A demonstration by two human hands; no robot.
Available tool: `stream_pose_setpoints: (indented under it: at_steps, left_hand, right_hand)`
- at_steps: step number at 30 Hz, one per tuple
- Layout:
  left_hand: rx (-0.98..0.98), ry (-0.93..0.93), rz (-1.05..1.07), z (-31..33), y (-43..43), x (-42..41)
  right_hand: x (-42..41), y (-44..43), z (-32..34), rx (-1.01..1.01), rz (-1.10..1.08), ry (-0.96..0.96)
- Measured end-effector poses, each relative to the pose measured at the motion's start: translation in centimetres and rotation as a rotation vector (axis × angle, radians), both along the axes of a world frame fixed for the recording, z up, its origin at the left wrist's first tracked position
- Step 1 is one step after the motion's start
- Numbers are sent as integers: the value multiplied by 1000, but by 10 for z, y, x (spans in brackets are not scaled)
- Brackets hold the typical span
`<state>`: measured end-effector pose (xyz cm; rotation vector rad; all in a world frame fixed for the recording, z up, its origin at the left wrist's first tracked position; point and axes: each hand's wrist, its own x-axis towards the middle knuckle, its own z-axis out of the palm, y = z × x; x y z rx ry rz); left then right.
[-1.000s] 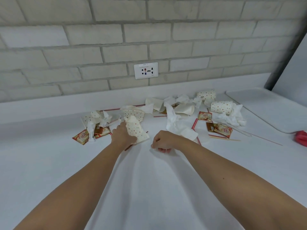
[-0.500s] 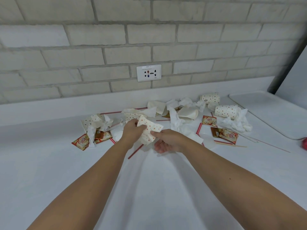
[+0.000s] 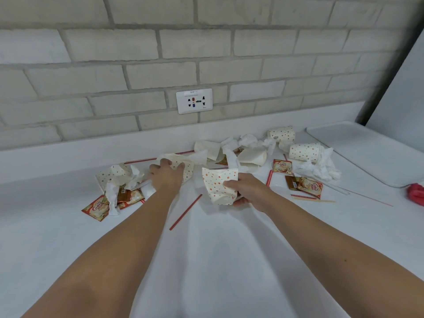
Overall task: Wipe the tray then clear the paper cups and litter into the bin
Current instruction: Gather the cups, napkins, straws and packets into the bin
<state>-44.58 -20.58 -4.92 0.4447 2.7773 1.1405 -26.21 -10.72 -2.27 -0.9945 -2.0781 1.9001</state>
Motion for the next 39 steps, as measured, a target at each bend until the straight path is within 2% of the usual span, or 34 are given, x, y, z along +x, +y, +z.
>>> stream_pose_setpoints:
  at_steps: [7,12,17,21,29,39]
  left_hand:
    - [-264,-128,-62,-6,9,-7]
    - [-314,-123,-76,-11,12,-12]
    - [-25,-145,-127,-11,11,-13]
    - [129,-88,-125,0,10,-3]
    - [304,-26,-182,27,27,53]
    - [389,4,-505,57,86,186]
  right_hand:
    - [5,6,-5,59,-10,-40]
    - [9,6,-3,106,-8,-64]
    - [15,8,3,109,-40,-46]
    - [23,9,7,108,-49,-33]
    - [69,17,17,83,-197,-8]
    - [183,52,32,121,-421,43]
